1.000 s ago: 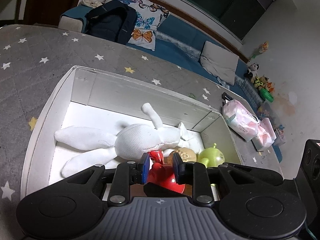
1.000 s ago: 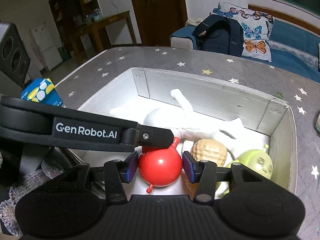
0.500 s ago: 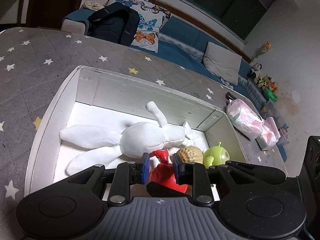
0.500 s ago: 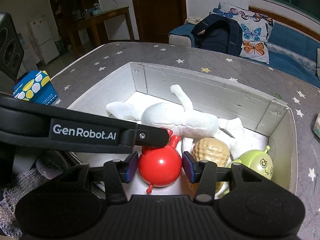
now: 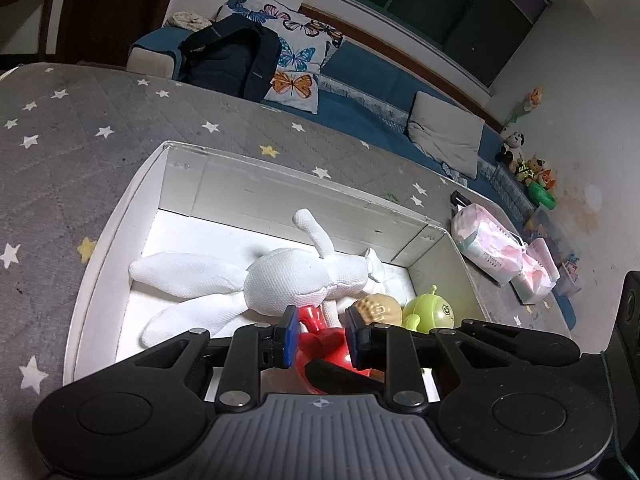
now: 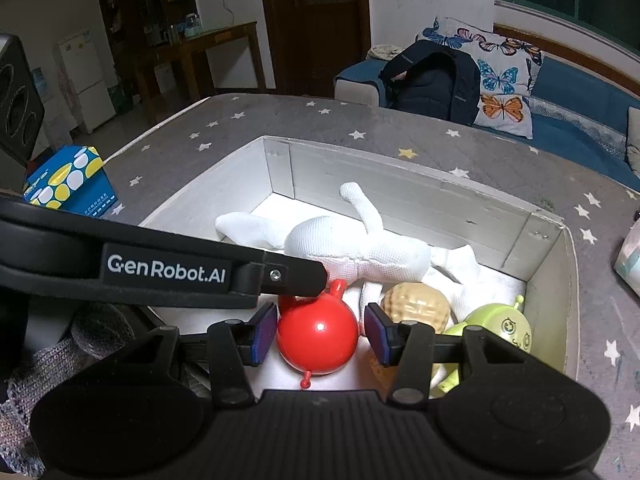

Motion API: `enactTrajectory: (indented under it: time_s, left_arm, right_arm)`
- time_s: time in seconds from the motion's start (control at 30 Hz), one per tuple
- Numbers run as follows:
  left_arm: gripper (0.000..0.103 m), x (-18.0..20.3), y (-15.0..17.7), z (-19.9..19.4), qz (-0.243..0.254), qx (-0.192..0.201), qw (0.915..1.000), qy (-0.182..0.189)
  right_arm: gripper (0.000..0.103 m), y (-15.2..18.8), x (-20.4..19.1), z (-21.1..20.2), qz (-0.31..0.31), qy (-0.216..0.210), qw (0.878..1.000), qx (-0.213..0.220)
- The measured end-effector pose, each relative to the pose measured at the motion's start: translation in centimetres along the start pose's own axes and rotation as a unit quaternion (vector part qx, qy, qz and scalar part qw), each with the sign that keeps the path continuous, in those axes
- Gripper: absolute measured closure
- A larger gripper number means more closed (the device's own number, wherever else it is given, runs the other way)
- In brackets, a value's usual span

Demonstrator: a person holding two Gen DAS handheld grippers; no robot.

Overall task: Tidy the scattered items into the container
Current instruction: 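Lower the red toy into the box beside the peanut and open the right tool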

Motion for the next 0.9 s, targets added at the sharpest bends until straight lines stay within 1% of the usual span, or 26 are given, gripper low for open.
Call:
enactTrajectory:
  time_s: [0.23,0.53,0.73,0.9]
  left_arm:
    - [0.076,0.5,0.3,-1.6,0.005,0.016,0.9999,0.003]
    - [0.076,1.6,1.3,-4.9,0.018,0.046,0.9987,0.013]
    - [0.076,2.2,2.7,-7.1,0.027,0.064,0.9975,0.016]
    - [0.076,2.1,4.0,-8.4,0.026,0.073,0.9969,0.017]
  right_arm:
    - [0.054,-0.2,-0.3,-2.0,0.005,0.004,1.0,0.023]
    - [0.054,0.3,-1.7,-5.5,0.008,0.015,0.998,0.063]
    - [0.054,0.9,-2.7,-8.0,0.012,0.021,0.995,0.093]
    - [0.053,2.0,-3.8,-9.5,0.01,0.026,0.994,0.109]
Point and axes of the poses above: each gripper's, at about its wrist camera, not at the fingertips, and z roughly the way its jaws point, x to its right, y to its underside, the point moved 8 cm from there along z, roughly the way its jaws point, and after that the axes turned 9 degrees about -z, right-handed, at the moved point
